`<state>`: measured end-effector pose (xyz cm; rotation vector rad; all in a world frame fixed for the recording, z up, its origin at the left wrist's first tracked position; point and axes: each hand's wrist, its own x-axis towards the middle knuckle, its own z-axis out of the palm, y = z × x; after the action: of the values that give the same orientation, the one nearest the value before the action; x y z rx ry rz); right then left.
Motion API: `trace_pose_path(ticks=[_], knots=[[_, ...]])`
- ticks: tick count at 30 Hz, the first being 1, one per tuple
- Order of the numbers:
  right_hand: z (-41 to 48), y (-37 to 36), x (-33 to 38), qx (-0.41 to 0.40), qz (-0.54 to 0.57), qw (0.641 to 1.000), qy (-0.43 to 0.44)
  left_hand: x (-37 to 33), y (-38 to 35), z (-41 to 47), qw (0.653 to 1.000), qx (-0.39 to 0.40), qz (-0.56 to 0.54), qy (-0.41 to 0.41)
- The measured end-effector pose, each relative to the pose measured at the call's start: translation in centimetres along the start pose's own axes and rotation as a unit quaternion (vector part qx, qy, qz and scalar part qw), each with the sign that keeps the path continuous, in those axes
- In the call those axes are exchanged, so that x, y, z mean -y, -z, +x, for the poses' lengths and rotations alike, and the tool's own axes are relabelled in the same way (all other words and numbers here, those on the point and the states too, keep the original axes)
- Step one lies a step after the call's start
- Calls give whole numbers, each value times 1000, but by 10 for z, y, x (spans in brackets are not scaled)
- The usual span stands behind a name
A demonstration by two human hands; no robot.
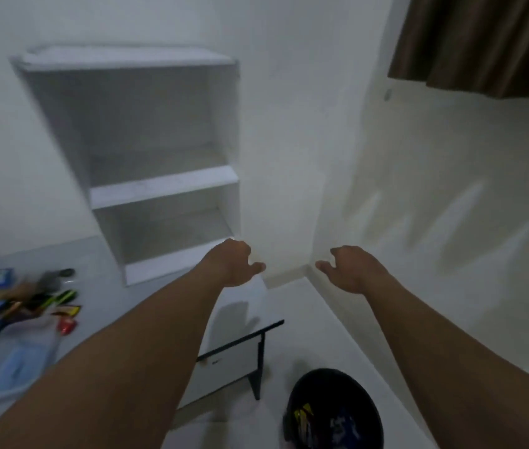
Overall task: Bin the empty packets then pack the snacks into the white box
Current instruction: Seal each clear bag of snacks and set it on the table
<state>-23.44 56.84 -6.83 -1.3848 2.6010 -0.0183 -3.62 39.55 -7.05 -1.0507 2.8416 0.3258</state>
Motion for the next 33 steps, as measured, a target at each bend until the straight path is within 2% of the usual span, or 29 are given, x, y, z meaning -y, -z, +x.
trace_pose_path(ticks=[4,10,15,20,27,33], knots=[[-4,32,92,-11,-8,999,34,86,47,-52,997,-53,1,54],[-14,53,249,-27,-3,996,90,218,97,-132,989,-84,-13,123],[-21,53,370,-43,13,988,146,318,116,-189,980,-106,-39,164],[-17,49,470,-18,1,982,189,396,123,-231,971,-110,-44,210],[30,23,573,10,7,971,240,489,110,-241,956,-112,-68,264],[97,-20,633,51,16,962,267,550,88,-202,953,-101,-84,272]])
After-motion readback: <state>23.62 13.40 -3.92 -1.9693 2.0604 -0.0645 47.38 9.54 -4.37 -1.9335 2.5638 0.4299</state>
